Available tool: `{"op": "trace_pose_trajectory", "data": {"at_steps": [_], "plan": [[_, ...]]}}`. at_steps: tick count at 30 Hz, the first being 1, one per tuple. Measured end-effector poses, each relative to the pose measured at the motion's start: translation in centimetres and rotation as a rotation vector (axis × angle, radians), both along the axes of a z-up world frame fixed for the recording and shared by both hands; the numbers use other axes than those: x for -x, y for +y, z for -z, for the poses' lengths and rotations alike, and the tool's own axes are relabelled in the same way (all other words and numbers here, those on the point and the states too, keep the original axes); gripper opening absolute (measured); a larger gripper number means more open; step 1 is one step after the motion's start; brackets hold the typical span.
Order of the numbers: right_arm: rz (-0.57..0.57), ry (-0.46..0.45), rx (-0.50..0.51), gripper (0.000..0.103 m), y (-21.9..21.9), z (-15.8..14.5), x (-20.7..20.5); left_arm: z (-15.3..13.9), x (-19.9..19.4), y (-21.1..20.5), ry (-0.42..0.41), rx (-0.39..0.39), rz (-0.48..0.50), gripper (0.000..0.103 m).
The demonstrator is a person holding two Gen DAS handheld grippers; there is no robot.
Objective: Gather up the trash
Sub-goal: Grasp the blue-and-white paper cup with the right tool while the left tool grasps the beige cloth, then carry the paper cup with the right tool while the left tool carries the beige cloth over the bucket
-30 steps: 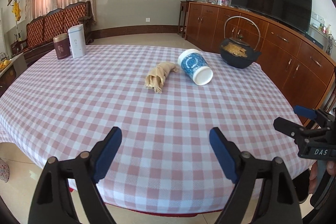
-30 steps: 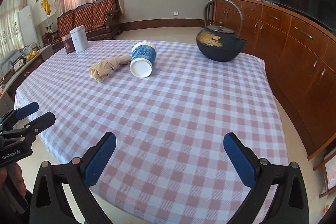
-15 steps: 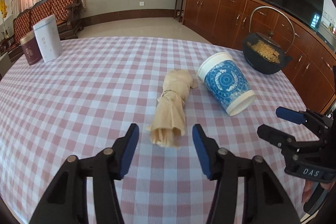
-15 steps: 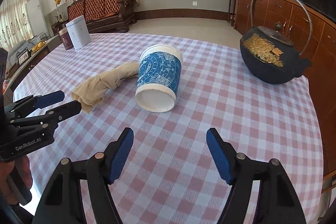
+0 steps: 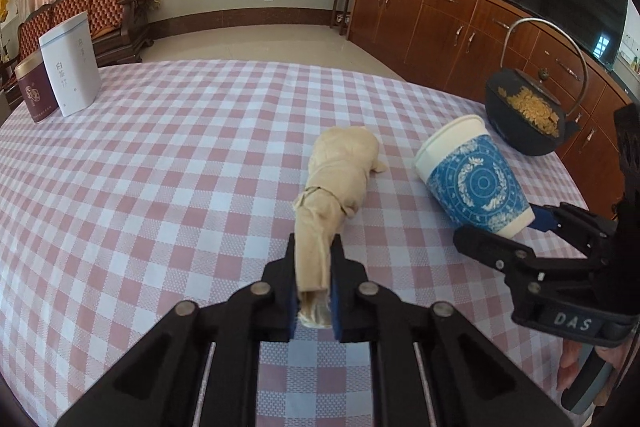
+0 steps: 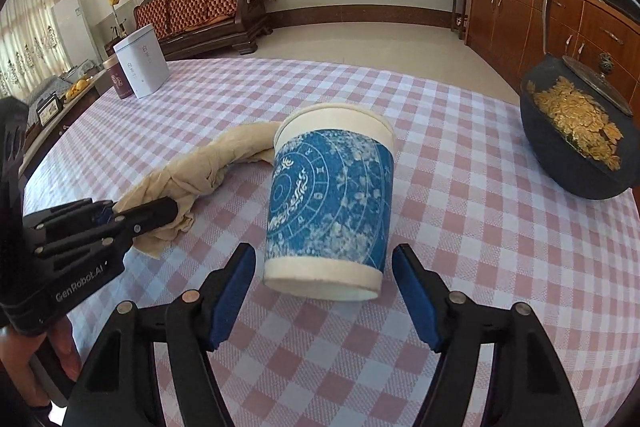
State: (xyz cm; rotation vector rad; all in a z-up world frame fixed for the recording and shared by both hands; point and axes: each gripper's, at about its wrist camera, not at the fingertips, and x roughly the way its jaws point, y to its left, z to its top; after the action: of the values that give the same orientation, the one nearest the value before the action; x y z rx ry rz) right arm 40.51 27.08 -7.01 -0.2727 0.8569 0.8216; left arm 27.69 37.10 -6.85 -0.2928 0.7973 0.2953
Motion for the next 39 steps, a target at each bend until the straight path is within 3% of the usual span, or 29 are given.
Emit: {"op": "trace_pose_trajectory", "data": {"at_steps": [1, 8, 12, 27, 39], "plan": [[0.006, 0.002, -0.003, 0.059, 0.2, 0.1, -0.2, -0.1, 0.2, -0.2, -0.005, 0.003, 0.001, 0.013], [0.041, -0.033, -0.048, 0.059, -1.8, -1.2, 0.5, -1.1, 1.9, -1.3, -0.048, 0.003, 0.01, 0.012], [0.059, -0.066, -0.053, 0.059, -4.5, -2.5, 1.7, -2.3, 3.3, -3.4, -0.072, -0.036, 0.035, 0.012], [0.184, -0.138, -0.023, 0.059, -18.1, -4.6, 9.0, -5.6, 9.0, -14.0, -0.131, -0.038, 0.128, 0.012], [0.335, -0.15, -0.067, 0.059, -29.5, -6.6, 15.0, -6.8, 12.1, -21.5, -0.152, -0.057, 0.241, 0.012]]}}
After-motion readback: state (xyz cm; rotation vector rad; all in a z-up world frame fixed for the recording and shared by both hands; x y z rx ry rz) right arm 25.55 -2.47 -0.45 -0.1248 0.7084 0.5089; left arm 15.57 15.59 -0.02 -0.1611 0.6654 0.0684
